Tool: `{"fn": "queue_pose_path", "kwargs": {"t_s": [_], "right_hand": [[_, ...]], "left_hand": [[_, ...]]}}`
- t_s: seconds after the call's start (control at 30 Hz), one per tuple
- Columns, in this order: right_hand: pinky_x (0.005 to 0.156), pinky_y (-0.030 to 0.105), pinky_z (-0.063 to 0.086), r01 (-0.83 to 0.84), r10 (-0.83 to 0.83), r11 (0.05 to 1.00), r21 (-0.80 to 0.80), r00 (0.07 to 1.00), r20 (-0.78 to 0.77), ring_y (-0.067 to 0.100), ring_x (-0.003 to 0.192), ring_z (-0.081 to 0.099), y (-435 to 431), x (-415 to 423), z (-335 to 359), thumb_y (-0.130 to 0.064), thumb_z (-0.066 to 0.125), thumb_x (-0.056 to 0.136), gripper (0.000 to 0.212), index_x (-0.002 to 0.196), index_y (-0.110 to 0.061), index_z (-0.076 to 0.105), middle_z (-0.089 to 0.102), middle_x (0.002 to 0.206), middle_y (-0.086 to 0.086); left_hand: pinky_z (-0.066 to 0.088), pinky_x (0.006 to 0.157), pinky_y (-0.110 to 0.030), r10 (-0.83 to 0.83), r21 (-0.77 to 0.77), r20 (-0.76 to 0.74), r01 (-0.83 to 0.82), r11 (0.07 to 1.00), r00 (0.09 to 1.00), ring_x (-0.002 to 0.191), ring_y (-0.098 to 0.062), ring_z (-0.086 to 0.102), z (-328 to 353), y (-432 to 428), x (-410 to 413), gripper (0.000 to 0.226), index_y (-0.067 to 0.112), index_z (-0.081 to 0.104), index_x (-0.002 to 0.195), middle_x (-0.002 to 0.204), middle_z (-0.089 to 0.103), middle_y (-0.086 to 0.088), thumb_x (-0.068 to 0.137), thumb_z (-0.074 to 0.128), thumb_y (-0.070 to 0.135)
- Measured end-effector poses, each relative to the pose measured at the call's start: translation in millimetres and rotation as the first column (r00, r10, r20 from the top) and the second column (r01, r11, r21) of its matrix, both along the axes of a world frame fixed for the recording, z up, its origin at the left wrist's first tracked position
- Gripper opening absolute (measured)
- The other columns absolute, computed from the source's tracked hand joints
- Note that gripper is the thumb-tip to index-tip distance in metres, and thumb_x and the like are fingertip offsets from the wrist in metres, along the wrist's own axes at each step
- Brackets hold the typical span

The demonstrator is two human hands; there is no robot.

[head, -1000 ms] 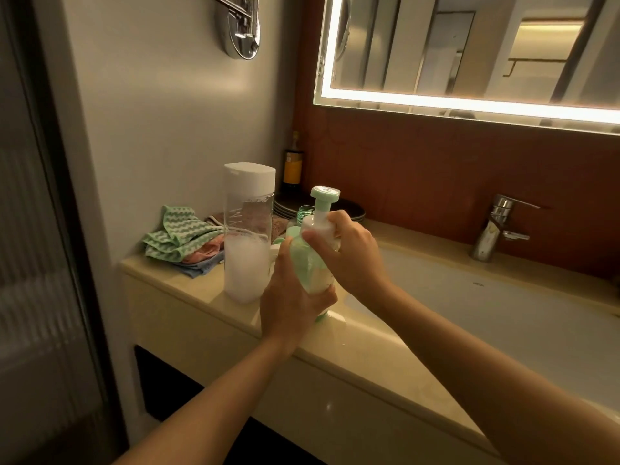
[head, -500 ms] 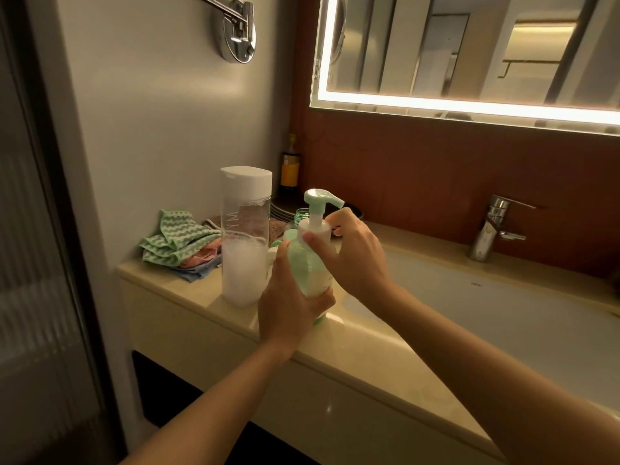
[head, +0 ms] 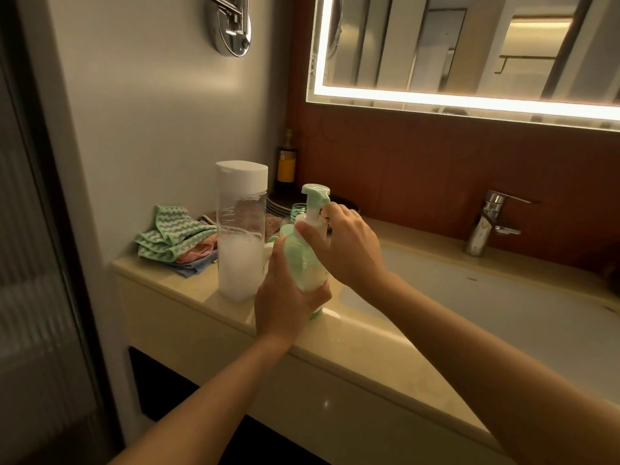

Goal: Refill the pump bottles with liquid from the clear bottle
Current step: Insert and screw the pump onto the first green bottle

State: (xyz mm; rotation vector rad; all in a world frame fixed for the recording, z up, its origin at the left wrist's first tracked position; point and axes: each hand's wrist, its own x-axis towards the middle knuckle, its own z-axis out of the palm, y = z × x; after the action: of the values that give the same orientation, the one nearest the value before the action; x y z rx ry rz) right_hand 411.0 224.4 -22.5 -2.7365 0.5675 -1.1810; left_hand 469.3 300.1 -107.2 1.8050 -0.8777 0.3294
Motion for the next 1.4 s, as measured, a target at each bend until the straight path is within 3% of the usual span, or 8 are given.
{"fn": "queue_pose_path", "kwargs": {"t_s": [0.13,0.37,0.5,0.83,0.97,1.07,1.27,1.4], "right_hand": [[0.078,0.031,0.046,-0.145,0.152,0.968,0.206,0.988,-0.020,0.019,0.095,0.056,2.7,2.7,-3.3,-0.045,0.043,0.093,0.043,0.117,-0.010,0.052,0.061,0.109,0.005],[0.073,0.034,0.048,0.041,-0.050,0.995,0.091,0.993,0.103,0.018,0.087,0.056,1.8,0.4,-9.1,-0.060,0.055,0.080,0.053,0.103,-0.013,0.052,0.062,0.097,0.003],[0.087,0.036,0.048,-0.113,0.105,0.965,0.235,0.993,0.048,0.020,0.106,0.054,2.2,4.3,-8.7,-0.048,0.053,0.087,0.055,0.129,-0.014,0.043,0.058,0.119,0.004],[0.080,0.036,0.049,0.058,-0.069,0.992,0.113,0.993,0.092,0.015,0.085,0.055,4.1,-0.6,-10.5,-0.063,0.055,0.077,0.057,0.105,-0.015,0.049,0.062,0.100,0.001],[0.086,0.033,0.048,-0.133,0.127,0.951,0.281,0.991,0.039,0.020,0.109,0.055,0.9,2.0,-7.9,-0.049,0.054,0.086,0.061,0.135,-0.015,0.038,0.057,0.124,0.003],[0.080,0.029,0.050,-0.180,0.164,0.939,0.292,0.983,0.076,0.016,0.099,0.057,3.2,0.3,-10.0,-0.041,0.054,0.089,0.045,0.124,-0.013,0.050,0.061,0.115,0.002],[0.070,0.030,0.051,-0.006,-0.020,0.981,0.193,0.991,0.131,0.015,0.085,0.058,4.3,0.4,-13.2,-0.057,0.060,0.077,0.053,0.107,-0.016,0.045,0.062,0.103,0.001],[0.078,0.030,0.051,-0.149,0.128,0.936,0.318,0.988,0.086,0.019,0.102,0.058,2.1,3.0,-10.2,-0.049,0.058,0.084,0.059,0.129,-0.016,0.038,0.058,0.120,0.003]], "left_hand": [[0.044,0.085,-0.028,-0.001,0.013,-0.002,0.001,1.000,1.000,0.115,-0.021,0.051,-0.2,0.9,-0.5,0.102,0.020,0.013,0.144,0.135,0.044,-0.003,0.067,0.077,0.041],[0.043,0.090,-0.026,-0.006,0.019,0.009,0.006,1.000,1.000,0.119,-0.020,0.049,-0.5,1.0,-0.7,0.102,0.018,0.014,0.144,0.139,0.042,-0.003,0.067,0.077,0.043],[0.043,0.087,-0.025,-0.010,0.022,0.018,0.010,1.000,1.000,0.117,-0.020,0.050,-1.2,0.8,-0.4,0.104,0.019,0.012,0.144,0.138,0.042,-0.003,0.066,0.077,0.043],[0.042,0.088,-0.025,-0.012,0.022,0.030,0.012,1.000,0.999,0.119,-0.020,0.048,-0.9,1.4,-0.8,0.103,0.017,0.014,0.145,0.139,0.041,-0.003,0.067,0.077,0.044],[0.045,0.086,-0.027,-0.012,0.010,0.038,0.012,1.000,0.999,0.116,-0.021,0.050,-2.6,1.1,-0.1,0.103,0.019,0.013,0.144,0.136,0.043,-0.004,0.067,0.076,0.044],[0.045,0.085,-0.027,-0.021,0.002,0.030,0.021,1.000,0.999,0.116,-0.021,0.050,-2.8,0.0,0.5,0.103,0.020,0.013,0.144,0.136,0.044,-0.003,0.066,0.077,0.042],[0.045,0.089,-0.029,-0.026,0.022,0.039,0.026,0.999,0.999,0.118,-0.021,0.049,-2.6,-1.0,0.5,0.106,0.020,0.011,0.145,0.138,0.042,-0.003,0.066,0.077,0.046],[0.045,0.088,-0.029,-0.032,0.014,0.043,0.032,0.999,0.999,0.117,-0.022,0.050,-4.4,-1.3,1.1,0.107,0.021,0.010,0.145,0.137,0.043,-0.004,0.065,0.077,0.045]]}}
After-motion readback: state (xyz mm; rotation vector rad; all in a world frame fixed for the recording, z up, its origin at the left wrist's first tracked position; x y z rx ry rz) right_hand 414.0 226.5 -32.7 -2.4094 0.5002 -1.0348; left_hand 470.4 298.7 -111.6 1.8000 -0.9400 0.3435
